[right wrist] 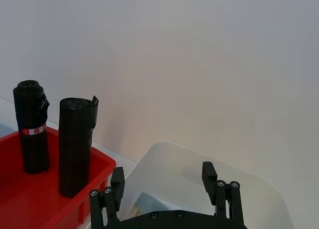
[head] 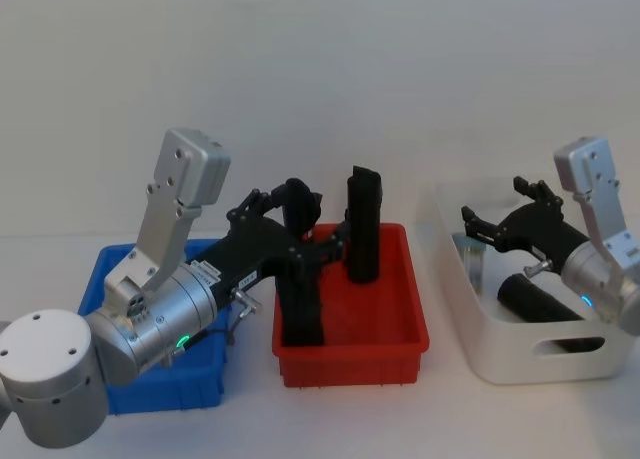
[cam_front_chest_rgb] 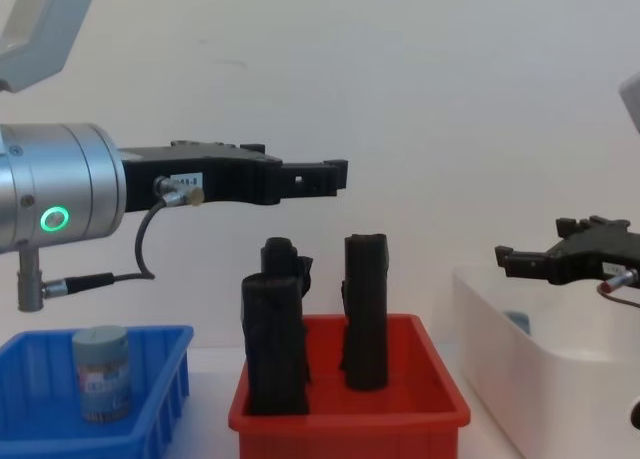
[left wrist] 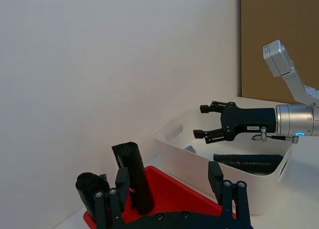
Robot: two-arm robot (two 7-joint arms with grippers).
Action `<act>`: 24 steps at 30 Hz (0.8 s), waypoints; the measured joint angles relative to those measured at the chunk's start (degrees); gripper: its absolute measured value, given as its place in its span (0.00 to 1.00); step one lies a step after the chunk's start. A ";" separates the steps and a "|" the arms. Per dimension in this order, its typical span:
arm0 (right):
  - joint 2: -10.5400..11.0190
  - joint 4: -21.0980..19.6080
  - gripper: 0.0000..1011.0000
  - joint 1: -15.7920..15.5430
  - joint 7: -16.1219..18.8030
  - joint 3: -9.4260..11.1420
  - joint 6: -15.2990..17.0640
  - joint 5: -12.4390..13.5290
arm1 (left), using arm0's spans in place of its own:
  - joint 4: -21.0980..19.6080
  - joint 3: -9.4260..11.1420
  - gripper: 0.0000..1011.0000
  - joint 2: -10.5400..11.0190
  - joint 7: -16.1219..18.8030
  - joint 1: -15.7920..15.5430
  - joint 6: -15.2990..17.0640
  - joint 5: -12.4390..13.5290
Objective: Pick the cotton swabs from the blue box and place them into the white box.
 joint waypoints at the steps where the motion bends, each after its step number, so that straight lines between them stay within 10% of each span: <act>1: -0.03 0.05 0.96 0.04 0.00 0.00 -0.02 -0.02 | 0.00 0.00 0.99 0.00 0.00 0.00 0.00 0.00; 24: -0.27 0.72 0.99 0.61 0.13 -0.05 -0.33 -0.24 | 0.00 0.00 0.99 0.00 0.00 0.00 0.00 0.00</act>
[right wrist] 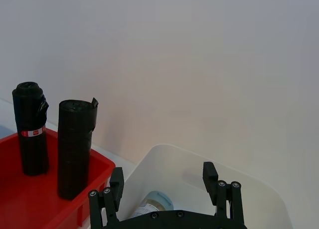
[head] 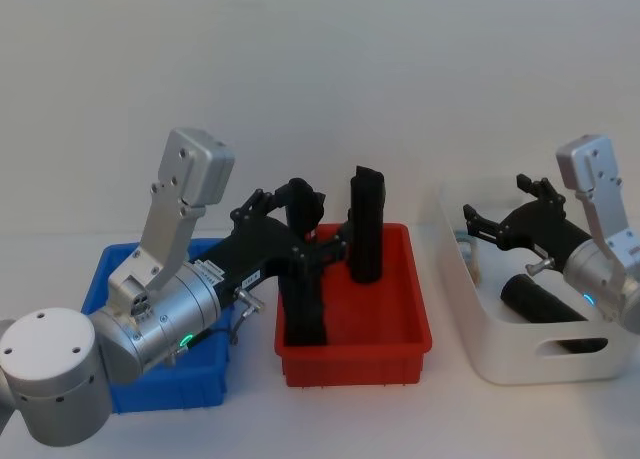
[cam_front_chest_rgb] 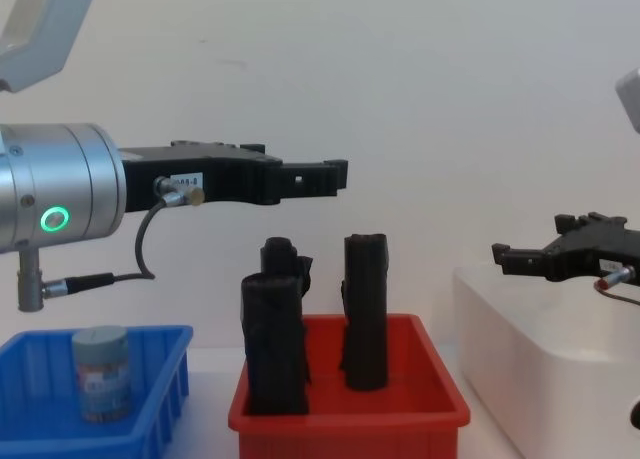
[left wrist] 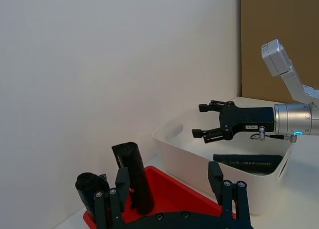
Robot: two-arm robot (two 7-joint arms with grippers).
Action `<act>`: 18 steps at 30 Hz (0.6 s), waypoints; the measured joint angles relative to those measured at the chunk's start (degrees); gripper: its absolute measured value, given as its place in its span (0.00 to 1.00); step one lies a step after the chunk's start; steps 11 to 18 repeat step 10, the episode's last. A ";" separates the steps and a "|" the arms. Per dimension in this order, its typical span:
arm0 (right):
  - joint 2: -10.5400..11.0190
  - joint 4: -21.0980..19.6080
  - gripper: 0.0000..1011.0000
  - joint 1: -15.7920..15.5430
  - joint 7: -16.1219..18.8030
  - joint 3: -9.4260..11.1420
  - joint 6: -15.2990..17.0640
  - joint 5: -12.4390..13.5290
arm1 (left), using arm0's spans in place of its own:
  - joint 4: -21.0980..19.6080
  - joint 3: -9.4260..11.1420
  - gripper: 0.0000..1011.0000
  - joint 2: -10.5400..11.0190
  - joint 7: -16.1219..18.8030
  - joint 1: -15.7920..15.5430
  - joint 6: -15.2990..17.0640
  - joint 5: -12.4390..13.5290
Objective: Pick the cotton swabs from the blue box and place them into the white box.
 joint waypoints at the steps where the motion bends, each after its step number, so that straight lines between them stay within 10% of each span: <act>1: 0.00 0.01 0.99 0.01 0.00 0.00 -0.01 0.00 | 0.00 0.00 0.99 0.00 0.00 0.00 0.00 0.00; 18: -0.03 0.07 0.99 0.07 0.00 0.00 -0.05 -0.02 | 0.00 0.00 0.99 0.00 0.00 0.00 0.00 0.00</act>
